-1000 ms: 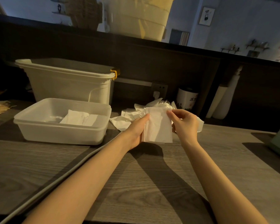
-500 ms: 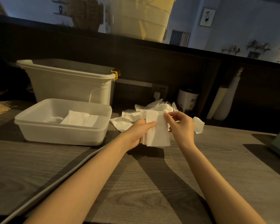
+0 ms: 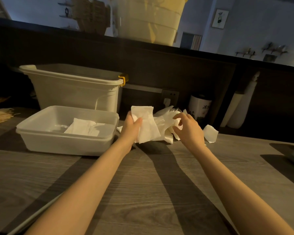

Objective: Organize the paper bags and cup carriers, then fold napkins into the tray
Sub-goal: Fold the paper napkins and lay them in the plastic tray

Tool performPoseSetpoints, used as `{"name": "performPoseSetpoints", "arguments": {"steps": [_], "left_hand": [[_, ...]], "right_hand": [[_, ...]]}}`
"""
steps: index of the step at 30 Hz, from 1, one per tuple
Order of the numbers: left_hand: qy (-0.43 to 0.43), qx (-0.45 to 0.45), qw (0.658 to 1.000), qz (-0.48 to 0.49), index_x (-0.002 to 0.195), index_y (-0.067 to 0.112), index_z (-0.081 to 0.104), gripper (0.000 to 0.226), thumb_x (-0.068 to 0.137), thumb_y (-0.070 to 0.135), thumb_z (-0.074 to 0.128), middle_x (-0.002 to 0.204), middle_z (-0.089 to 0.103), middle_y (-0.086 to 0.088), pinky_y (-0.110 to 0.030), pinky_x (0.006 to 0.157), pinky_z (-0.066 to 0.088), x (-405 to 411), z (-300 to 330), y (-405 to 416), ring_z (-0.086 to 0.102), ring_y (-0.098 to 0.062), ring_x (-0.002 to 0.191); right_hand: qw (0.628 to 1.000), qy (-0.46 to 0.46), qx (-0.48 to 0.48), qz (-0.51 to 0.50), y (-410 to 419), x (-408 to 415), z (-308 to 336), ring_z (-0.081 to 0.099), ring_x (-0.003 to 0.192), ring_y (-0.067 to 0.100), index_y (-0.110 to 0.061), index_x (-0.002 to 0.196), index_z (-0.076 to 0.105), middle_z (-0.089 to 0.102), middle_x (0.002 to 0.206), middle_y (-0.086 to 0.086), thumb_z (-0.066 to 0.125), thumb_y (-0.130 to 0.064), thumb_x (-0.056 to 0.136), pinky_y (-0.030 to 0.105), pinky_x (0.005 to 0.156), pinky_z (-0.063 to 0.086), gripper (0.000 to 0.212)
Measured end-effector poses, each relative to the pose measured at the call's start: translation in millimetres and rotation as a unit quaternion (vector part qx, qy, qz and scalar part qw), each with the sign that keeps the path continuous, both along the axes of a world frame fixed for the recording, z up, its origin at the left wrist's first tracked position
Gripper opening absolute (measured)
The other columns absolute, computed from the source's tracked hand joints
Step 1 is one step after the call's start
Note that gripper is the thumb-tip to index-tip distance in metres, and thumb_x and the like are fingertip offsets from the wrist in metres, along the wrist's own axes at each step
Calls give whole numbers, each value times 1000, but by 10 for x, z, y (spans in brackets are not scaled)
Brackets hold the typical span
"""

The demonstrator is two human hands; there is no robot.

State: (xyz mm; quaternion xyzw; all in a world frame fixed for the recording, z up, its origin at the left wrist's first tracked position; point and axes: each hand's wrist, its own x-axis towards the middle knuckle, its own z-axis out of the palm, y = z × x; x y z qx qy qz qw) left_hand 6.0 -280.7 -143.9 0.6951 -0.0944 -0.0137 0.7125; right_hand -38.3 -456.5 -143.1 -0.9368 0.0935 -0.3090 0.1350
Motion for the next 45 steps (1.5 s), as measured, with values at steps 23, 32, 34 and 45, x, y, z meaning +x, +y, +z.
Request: {"name": "performPoseSetpoints", "arguments": {"steps": [23, 32, 34, 45], "left_hand": [[28, 37, 999, 14, 128, 11, 45, 33, 99, 27, 40, 121, 55, -7, -29, 73, 47, 26, -31, 62, 52, -16, 95], [35, 0, 999, 33, 128, 13, 45, 33, 100, 29, 39, 109, 53, -2, -26, 62, 46, -24, 69, 89, 52, -17, 90], [43, -10, 998, 38, 128, 13, 45, 33, 100, 28, 40, 106, 51, -2, -30, 69, 45, -47, 79, 79, 50, -17, 89], [22, -11, 999, 28, 128, 12, 45, 33, 100, 30, 39, 107, 52, -2, -22, 58, 45, -50, 77, 68, 52, -15, 88]], "right_hand": [[988, -65, -136, 21, -8, 308, 23, 52, 94, 32, -15, 89, 76, 62, 103, 10, 73, -22, 79, 36, 76, 38, 13], [981, -173, 45, 80, -71, -141, 320, 57, 86, 19, -9, 96, 72, 67, 90, 2, 65, -15, 87, 25, 75, 38, 13], [976, -158, 119, 91, -41, -228, 350, 56, 81, 8, -10, 100, 71, 63, 87, -5, 63, -16, 88, 15, 70, 40, 15], [940, -115, 305, 101, -68, -364, 85, 56, 85, 12, -12, 110, 64, 58, 90, -3, 56, -17, 93, 22, 71, 48, 19]]}}
